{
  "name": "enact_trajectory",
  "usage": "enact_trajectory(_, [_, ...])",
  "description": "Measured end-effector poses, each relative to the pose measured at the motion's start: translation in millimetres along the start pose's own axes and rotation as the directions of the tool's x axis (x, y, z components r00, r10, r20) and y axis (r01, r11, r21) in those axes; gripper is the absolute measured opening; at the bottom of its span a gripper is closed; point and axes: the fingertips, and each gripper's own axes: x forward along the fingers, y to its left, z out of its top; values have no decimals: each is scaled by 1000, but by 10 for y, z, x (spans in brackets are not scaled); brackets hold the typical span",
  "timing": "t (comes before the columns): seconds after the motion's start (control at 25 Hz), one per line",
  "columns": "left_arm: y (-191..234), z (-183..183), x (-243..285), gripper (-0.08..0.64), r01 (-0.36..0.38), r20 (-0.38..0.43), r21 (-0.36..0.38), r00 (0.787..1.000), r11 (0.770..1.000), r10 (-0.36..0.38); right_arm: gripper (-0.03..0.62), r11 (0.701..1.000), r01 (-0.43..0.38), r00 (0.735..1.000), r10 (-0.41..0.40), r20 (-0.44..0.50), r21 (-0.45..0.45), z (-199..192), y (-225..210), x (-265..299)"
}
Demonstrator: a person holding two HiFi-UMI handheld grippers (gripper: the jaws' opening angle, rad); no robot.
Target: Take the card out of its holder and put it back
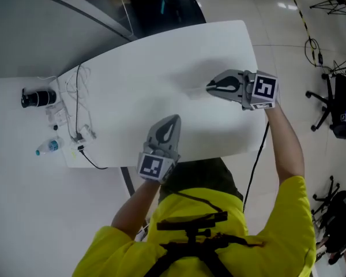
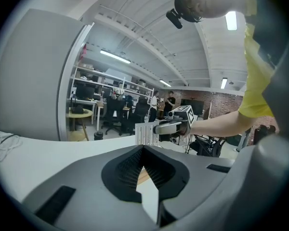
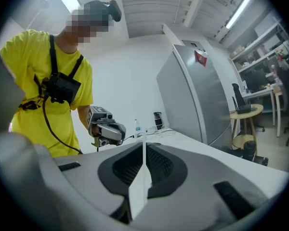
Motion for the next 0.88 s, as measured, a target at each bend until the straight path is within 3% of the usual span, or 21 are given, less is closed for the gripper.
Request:
enact_trajectory(0.16, [22, -133, 10, -3, 0, -20, -51, 1000, 999, -1, 21, 1000, 0, 1000, 0, 13, 4, -118, -49, 13])
enact_trajectory(0.68, [-51, -313, 19, -3, 6, -57, -37, 998, 999, -8, 21, 1000, 4, 1000, -3, 28, -17, -251, -149, -52])
enact_trajectory(0.88, [-24, -343, 32, -3, 1, -68, -40, 998, 999, -3, 21, 1000, -1, 1000, 1, -9, -18, -380, -157, -49])
